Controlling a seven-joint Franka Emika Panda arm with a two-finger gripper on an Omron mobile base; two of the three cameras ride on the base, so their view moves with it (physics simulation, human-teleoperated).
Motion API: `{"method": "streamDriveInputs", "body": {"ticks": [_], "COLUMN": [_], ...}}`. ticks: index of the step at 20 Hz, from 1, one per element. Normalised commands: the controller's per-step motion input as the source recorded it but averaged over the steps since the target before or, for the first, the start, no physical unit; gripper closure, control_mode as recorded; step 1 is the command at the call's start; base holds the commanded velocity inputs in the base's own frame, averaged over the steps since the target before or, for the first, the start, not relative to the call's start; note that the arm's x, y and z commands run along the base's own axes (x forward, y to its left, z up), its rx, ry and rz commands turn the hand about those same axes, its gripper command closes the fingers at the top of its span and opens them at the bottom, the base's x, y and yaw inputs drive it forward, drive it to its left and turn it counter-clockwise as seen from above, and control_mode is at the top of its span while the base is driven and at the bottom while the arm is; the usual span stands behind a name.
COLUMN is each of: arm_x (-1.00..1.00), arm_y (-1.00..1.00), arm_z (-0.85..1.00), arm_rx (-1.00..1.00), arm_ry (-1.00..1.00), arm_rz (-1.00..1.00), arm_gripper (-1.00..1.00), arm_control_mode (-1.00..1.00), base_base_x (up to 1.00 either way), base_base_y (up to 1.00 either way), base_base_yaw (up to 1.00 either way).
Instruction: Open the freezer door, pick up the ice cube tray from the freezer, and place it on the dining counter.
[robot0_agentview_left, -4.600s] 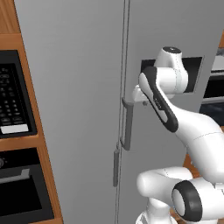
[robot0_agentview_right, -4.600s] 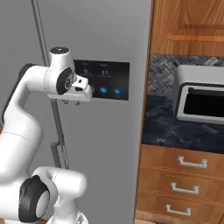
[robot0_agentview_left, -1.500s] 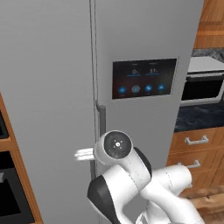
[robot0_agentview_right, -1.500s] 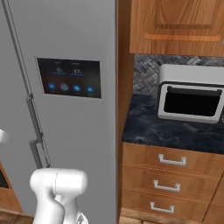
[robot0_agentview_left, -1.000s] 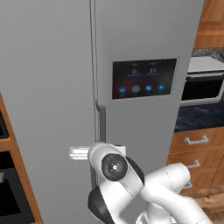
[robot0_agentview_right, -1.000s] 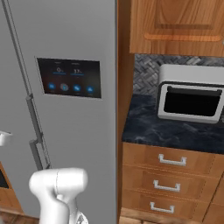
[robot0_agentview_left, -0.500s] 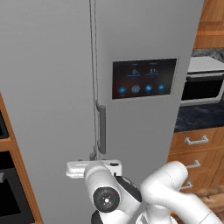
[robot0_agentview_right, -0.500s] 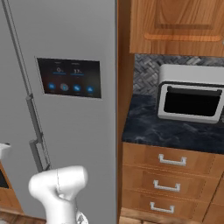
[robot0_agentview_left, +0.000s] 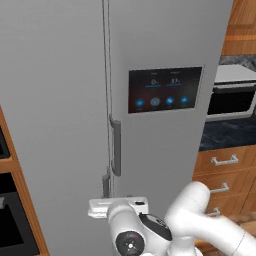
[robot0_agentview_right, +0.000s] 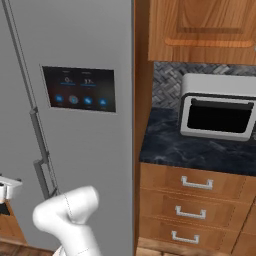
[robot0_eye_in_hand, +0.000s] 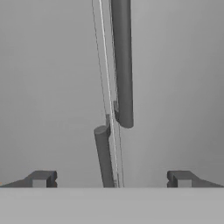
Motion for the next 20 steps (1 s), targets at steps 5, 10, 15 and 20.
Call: {"method": "streamDriveInputs", "body": {"ticks": [5,10,15,20], "arm_x": [0.17,0.47,0.27,0.42], "arm_y": [-0.44,-0.11,0.40,0.15], "arm_z": [-0.26,-0.21,-0.35,-0.04], "arm_rx": [0.00,0.00,-0.01,0.00], "arm_ry": [-0.11,-0.14,-0.01,0.00], "arm_rz": [0.02,0.07,0.02,0.00], "arm_gripper": [-1.00,-1.00,-1.00,-1.00], "arm_control_mode": [-1.00,-1.00,-1.00,-1.00], "base_base_x": [0.00,0.00,0.00,0.00], "base_base_y": [0.00,0.00,0.00,0.00], "base_base_yaw": [0.00,0.00,0.00,0.00]}}
